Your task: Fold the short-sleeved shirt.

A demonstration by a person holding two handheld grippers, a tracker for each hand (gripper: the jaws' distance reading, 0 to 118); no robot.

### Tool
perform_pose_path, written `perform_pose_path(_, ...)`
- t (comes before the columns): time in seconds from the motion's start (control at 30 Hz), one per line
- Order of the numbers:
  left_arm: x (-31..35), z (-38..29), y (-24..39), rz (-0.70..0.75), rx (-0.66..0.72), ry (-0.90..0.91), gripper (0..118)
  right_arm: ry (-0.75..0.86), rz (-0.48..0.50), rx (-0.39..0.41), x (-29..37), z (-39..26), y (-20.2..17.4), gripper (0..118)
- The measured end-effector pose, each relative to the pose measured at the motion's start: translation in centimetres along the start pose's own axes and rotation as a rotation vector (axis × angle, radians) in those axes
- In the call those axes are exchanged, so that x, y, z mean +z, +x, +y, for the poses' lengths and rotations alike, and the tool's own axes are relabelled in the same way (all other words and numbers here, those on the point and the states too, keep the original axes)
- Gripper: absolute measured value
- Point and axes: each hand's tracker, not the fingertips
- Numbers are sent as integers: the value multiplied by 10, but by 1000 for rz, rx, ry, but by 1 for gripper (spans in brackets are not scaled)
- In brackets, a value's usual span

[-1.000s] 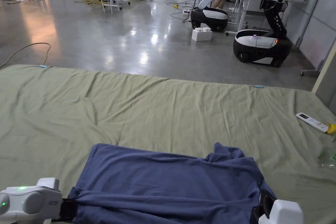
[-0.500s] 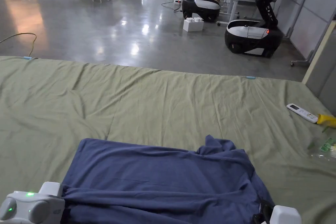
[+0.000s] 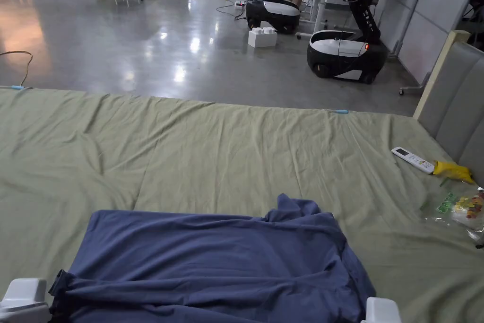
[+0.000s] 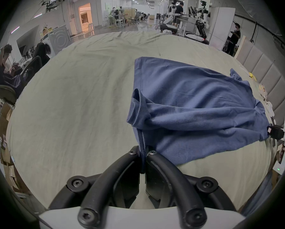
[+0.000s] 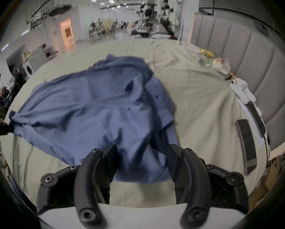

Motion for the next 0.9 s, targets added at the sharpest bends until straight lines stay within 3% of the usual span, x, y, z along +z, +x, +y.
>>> perform_pose_path(0.1, 0, 0, 1, 2, -2, 1, 6, -75, 39, 90, -15, -2, -16, 40)
perform_pose_path(0.17, -2, 1, 0, 4, 9, 6, 6, -28, 20, 132, -14, -4, -24, 37)
perform_pose_path(0.2, -2, 1, 0, -1, 23, 5, 6, -32, 21, 143, -12, -2, -26, 30)
perform_pose_path(0.23, -1, 1, -1, -2, 30, 6, 6, -35, 26, 138, -11, -3, -26, 15)
perform_pose_path(0.37, 8, 6, -1, -8, 31, 19, 6, -38, 27, 94, 2, 5, -17, 10)
perform_pose_path(0.9, 120, 34, -9, -91, 26, 134, 6, 69, -5, 214, 120, 49, 1, 10)
